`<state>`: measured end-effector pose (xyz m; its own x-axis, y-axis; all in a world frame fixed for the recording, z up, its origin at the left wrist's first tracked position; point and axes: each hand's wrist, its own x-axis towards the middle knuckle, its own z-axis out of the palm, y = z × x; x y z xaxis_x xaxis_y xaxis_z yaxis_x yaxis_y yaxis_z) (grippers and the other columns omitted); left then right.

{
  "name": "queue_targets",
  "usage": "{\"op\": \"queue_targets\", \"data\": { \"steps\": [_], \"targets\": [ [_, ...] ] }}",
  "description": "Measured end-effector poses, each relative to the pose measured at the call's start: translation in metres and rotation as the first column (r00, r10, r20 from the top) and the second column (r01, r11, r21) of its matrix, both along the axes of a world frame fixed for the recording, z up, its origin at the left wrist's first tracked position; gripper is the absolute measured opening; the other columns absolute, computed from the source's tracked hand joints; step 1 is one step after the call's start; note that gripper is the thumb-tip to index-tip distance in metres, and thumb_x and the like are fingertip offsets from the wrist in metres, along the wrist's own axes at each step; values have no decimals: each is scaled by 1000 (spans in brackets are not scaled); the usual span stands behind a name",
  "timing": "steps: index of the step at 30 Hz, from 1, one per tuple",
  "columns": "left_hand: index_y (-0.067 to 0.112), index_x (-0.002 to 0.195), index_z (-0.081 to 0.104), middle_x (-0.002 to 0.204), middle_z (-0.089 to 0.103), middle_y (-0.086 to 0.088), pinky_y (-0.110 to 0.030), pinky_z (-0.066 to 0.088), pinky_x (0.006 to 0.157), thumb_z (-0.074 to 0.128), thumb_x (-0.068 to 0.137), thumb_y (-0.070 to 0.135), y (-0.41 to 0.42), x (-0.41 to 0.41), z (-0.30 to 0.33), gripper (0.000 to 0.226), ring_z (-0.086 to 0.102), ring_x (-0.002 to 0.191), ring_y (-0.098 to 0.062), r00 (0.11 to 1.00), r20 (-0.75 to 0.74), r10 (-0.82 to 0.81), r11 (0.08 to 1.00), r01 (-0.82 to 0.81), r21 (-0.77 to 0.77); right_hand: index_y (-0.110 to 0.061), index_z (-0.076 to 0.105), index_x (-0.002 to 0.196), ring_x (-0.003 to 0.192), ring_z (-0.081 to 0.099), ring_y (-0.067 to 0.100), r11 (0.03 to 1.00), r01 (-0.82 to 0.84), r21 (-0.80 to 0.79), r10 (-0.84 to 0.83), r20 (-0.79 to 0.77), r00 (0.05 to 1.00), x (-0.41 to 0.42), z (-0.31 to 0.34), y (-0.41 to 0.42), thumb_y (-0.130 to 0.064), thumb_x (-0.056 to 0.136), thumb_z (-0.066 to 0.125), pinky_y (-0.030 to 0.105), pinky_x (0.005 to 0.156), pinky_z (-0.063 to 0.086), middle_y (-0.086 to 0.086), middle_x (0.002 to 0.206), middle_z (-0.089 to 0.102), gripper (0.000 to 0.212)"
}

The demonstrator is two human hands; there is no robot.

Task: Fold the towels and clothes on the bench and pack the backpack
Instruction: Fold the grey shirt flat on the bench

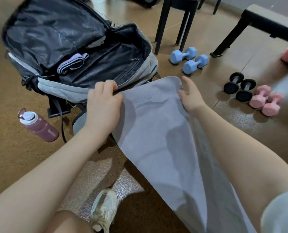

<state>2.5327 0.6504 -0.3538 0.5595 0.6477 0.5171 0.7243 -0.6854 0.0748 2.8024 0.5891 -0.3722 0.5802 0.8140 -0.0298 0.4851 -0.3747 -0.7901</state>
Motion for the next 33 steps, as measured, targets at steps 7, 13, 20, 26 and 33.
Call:
{"op": "queue_targets", "data": {
  "steps": [7,13,20,26,33],
  "targets": [
    [7,92,67,110,62,-17,-44,52,74,40,83,26,-80,51,-22,34,57,100,-35,810,-52,-584,758,521,-393,-10,50,131,127,42,17,998,12,-59,-4,122,993,-6,14,-105,-6,95,42,19,99,31,5,143,40,37],
    [2,112,61,136,46,-19,-39,42,99,47,91,31,-174,111,-29,38,47,123,-33,550,-45,-834,486,693,-532,-13,65,106,94,58,19,931,245,-270,-169,277,946,-1,34,-282,-15,92,54,29,85,45,4,107,62,18],
    [-1,120,55,134,46,-23,-42,31,107,27,86,54,-272,148,-35,70,42,124,-38,421,-151,-894,433,728,-531,-12,59,117,107,52,27,747,566,-350,-448,364,816,-2,-1,-426,-28,90,56,30,82,39,11,115,56,32],
    [20,149,-3,157,-9,-4,-33,-4,115,22,94,57,-301,157,-50,71,-7,144,-22,472,-336,-815,576,604,-550,-12,59,92,87,52,23,658,693,-296,-623,303,721,12,-14,-436,-15,87,52,30,70,39,11,105,63,9],
    [19,148,-2,157,-9,-4,-36,-1,115,21,94,56,-334,196,-52,70,-8,144,-23,559,-325,-763,635,552,-541,-10,61,94,93,55,30,643,727,-241,-644,343,684,70,-2,-444,-11,90,48,29,70,35,15,105,63,13]
  ]
}}
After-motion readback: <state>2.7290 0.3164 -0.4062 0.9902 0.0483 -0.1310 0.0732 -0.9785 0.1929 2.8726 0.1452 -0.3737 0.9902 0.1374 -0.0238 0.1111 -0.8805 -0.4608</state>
